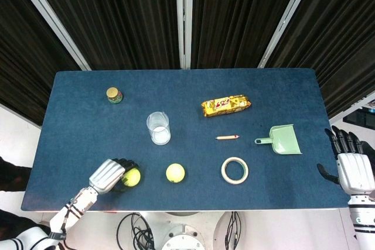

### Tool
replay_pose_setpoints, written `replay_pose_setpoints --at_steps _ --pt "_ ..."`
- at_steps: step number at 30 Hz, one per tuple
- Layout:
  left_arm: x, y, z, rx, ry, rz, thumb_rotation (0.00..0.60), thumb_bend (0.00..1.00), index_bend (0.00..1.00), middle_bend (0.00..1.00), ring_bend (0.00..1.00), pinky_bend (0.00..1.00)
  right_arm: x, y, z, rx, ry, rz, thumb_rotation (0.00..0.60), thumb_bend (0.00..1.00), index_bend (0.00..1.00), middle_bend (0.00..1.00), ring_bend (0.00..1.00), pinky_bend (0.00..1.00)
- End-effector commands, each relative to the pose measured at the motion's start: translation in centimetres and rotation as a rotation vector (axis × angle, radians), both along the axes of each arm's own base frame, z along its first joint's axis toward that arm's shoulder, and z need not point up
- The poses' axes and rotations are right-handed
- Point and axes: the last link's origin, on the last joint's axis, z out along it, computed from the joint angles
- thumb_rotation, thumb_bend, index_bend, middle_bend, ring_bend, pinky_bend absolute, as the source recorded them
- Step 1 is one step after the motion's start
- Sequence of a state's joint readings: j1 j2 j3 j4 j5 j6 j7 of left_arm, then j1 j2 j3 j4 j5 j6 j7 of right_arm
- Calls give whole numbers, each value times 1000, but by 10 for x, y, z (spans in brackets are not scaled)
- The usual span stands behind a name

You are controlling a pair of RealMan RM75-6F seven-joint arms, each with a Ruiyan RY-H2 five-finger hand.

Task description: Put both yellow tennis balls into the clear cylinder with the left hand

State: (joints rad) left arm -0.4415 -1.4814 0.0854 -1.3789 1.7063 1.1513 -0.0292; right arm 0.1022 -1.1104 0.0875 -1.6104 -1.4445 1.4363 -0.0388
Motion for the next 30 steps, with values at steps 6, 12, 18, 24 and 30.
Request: replay_pose_setpoints --at_steps 6,12,18,24,30 --pt "-4 5 -1 23 -24 12 600 199 436 451 508 688 0 0 1 5 -4 -2 600 206 0 0 0 0" --pt "11 7 16 85 -101 -32 600 210 473 487 532 711 0 0 3 -3 -8 -7 600 206 0 0 0 0" --pt "41 13 66 241 -218 -105 600 232 488 500 538 721 1 2 4 -6 -5 -5 600 206 0 0 0 0" --pt "72 31 112 423 -270 -168 600 301 522 533 572 759 4 3 1 3 4 7 600 206 0 0 0 0" --pt "96 61 120 420 -266 -140 600 300 522 532 572 760 10 6 0 5 9 32 600 206 0 0 0 0"
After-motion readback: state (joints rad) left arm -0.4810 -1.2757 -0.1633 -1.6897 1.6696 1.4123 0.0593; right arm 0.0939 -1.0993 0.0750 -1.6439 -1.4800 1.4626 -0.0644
